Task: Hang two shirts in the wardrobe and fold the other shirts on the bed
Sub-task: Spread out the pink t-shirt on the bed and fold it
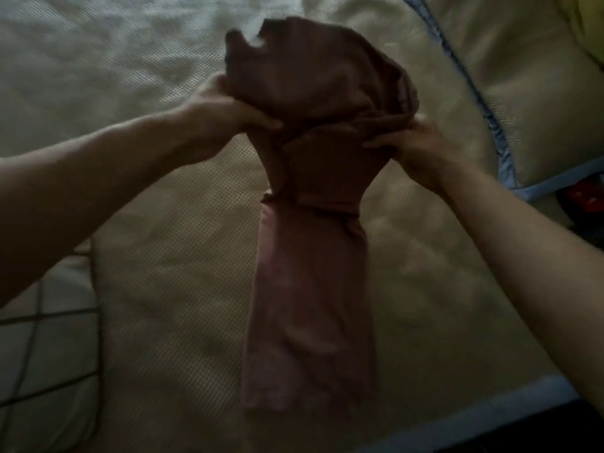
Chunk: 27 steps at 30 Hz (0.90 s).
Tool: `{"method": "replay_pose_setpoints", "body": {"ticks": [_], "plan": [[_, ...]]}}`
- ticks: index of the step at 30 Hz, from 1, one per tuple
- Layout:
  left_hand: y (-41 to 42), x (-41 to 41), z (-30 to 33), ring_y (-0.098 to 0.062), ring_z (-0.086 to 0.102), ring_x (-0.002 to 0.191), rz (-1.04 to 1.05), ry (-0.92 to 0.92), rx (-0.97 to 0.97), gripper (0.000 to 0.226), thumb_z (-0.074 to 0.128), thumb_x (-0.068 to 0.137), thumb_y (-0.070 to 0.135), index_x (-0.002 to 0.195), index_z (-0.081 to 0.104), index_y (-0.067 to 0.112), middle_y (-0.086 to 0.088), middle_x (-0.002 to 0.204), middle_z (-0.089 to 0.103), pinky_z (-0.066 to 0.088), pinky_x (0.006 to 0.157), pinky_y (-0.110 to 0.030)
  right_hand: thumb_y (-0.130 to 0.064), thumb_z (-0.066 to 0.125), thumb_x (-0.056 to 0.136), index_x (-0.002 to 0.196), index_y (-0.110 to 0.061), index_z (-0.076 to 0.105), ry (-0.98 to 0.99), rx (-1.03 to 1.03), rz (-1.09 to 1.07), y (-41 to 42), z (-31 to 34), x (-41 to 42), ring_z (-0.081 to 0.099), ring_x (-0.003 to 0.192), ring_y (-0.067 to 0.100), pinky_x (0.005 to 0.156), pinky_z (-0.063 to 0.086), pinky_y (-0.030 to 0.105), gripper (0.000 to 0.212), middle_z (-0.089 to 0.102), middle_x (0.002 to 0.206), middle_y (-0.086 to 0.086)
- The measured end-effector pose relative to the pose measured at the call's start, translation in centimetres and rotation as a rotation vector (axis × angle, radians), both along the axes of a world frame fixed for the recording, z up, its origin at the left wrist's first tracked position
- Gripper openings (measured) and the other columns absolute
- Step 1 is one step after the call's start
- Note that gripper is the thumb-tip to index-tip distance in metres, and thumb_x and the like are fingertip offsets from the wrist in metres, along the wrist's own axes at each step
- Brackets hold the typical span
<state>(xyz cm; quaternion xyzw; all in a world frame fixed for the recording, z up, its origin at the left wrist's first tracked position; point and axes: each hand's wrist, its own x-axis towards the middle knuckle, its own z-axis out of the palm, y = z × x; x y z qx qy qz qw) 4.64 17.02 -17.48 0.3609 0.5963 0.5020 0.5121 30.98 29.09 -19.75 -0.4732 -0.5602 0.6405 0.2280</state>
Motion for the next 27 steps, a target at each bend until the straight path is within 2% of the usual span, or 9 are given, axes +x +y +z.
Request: {"method": "replay_pose_setpoints", "body": {"ticks": [5,7,9,10,12,15,17,21,27], "plan": [[-13.2,4.2,-3.9,0.005,0.066,0.074,-0.376,0.5,0.229,0.021,0.078,0.07,0.045,0.089,0.069,0.043,0.02,0.083,0.071,0.057,0.066,-0.021,-0.021,0.087,0.075,0.11,-0.005,0.068,-0.386,0.487,0.402,-8.8,-1.8,7.3,0.061,0.088,0.001,0.072,0.052,0.032,0.043,0.068,0.098,0.004],[-19.3,6.6,-8.1,-0.014,0.064,0.082,-0.61,1.02,0.298,0.015,0.061,0.076,0.03,0.091,0.061,0.032,0.011,0.097,0.065,0.053,0.068,-0.034,-0.036,0.074,0.08,0.129,-0.012,0.059,-0.654,0.594,0.892,-13.3,-4.2,10.2,0.055,0.118,0.009,0.097,0.047,0.037,0.057,0.06,0.13,0.009],[-25.0,8.6,-12.0,-0.014,0.065,0.087,-0.937,1.231,0.174,0.019,0.052,0.079,0.033,0.096,0.061,0.036,0.013,0.099,0.063,0.046,0.073,-0.034,-0.041,0.069,0.082,0.152,-0.019,0.035,-0.948,0.457,1.285,-17.6,-6.6,12.9,0.025,0.148,0.024,0.121,0.024,0.039,0.081,0.018,0.165,0.009],[-26.9,9.0,-13.2,-0.01,0.066,0.087,-1.054,1.23,0.083,0.026,0.049,0.081,0.033,0.103,0.063,0.039,0.016,0.098,0.064,0.045,0.074,-0.032,-0.042,0.067,0.083,0.154,-0.022,0.03,-0.991,0.403,1.323,-18.9,-7.3,13.9,0.021,0.15,0.025,0.122,0.021,0.038,0.083,0.006,0.168,0.007],[-27.3,8.7,-14.1,-0.003,0.069,0.085,-1.108,1.195,-0.051,0.035,0.049,0.077,0.029,0.106,0.063,0.044,0.02,0.096,0.068,0.048,0.071,-0.028,-0.043,0.061,0.081,0.142,-0.022,0.047,-0.915,0.424,1.19,-19.4,-7.7,14.3,0.038,0.142,0.027,0.114,0.035,0.035,0.066,0.027,0.161,0.008],[-23.1,8.1,-12.7,-0.015,0.073,0.077,-0.835,1.237,0.039,0.038,0.039,0.073,0.025,0.095,0.069,0.032,0.01,0.086,0.074,0.054,0.068,-0.031,-0.035,0.06,0.082,0.115,-0.014,0.061,-0.788,0.535,0.63,-16.5,-8.5,12.3,0.06,0.11,0.031,0.094,0.049,0.039,0.039,0.058,0.12,0.008],[-18.1,7.8,-12.1,-0.029,0.067,0.09,-0.58,1.289,0.01,0.033,0.046,0.078,0.024,0.106,0.063,0.023,-0.002,0.102,0.067,0.051,0.072,-0.039,-0.033,0.068,0.085,0.126,-0.009,0.054,-0.784,0.553,0.38,-13.8,-9.1,9.5,0.057,0.116,0.031,0.1,0.047,0.042,0.05,0.055,0.127,0.011],[-6.8,6.9,-12.6,-0.032,0.043,0.134,-0.536,1.179,-0.377,0.089,0.076,0.071,0.046,0.147,0.038,0.02,-0.007,0.148,0.042,0.038,0.108,-0.048,-0.049,0.076,0.075,0.151,-0.015,0.033,-0.865,0.429,0.557,-8.2,-10.2,3.4,0.037,0.143,0.027,0.118,0.03,0.045,0.094,0.039,0.156,0.008],[-1.9,6.5,-10.2,-0.023,0.063,0.078,-0.874,1.033,-0.365,0.023,0.077,0.074,0.018,0.094,0.066,0.015,-0.003,0.086,0.069,0.047,0.058,-0.027,-0.048,0.088,0.061,0.09,-0.018,0.072,-0.869,0.186,0.766,-5.3,-8.4,2.1,0.069,0.084,0.018,0.075,0.057,0.035,0.045,0.073,0.089,0.001]]}}
